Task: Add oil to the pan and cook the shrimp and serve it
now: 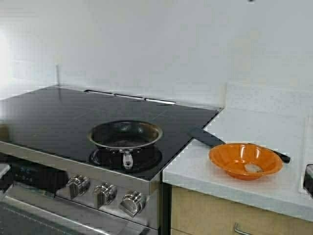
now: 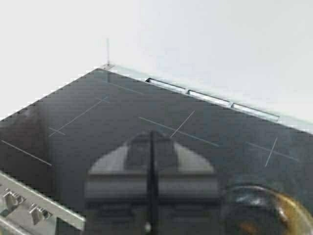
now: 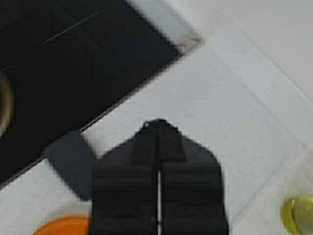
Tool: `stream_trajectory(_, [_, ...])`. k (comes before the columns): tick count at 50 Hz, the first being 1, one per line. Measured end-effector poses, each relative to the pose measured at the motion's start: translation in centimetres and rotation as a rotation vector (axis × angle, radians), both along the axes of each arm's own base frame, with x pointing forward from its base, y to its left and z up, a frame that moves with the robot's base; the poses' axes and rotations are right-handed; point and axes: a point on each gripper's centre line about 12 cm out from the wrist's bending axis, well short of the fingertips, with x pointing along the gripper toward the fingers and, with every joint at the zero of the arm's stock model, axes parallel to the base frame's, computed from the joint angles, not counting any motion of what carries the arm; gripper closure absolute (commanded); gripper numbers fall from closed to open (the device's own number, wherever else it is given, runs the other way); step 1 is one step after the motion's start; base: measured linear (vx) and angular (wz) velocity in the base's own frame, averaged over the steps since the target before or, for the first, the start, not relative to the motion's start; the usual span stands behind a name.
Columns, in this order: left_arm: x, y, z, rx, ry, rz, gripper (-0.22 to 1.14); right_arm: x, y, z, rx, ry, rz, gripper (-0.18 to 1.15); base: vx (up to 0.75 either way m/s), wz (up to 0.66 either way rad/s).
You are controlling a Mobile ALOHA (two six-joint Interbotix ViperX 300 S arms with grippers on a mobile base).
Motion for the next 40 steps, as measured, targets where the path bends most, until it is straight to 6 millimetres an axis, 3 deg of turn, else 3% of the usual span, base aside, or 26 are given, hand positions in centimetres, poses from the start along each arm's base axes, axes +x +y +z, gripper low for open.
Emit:
stream_trajectory(5, [-0.1, 0.0, 0.0, -0.006, 0.000, 0.000, 0.89, -1.3, 2.5, -0.6, -0.060, 0.016, 0.068, 0.88, 0.00, 0.00])
stream_trajectory(12, [0.0, 0.0, 0.0, -0.006, -0.001, 0.000, 0.89, -3.8, 6.9, -3.0, -0.133, 0.067, 0.203, 0.86, 0.00, 0.00])
stream_trajectory(23, [-0.1, 0.0, 0.0, -0.006, -0.001, 0.000, 0.89, -8.0, 10.8, -7.0, -0.228, 0.163, 0.358, 0.86, 0.00, 0.00])
stream_trajectory(40, [-0.1, 0.0, 0.0, -0.006, 0.002, 0.000, 0.89, -12.8, 12.2, -12.5, -0.509, 0.390, 0.483, 0.86, 0.00, 0.00])
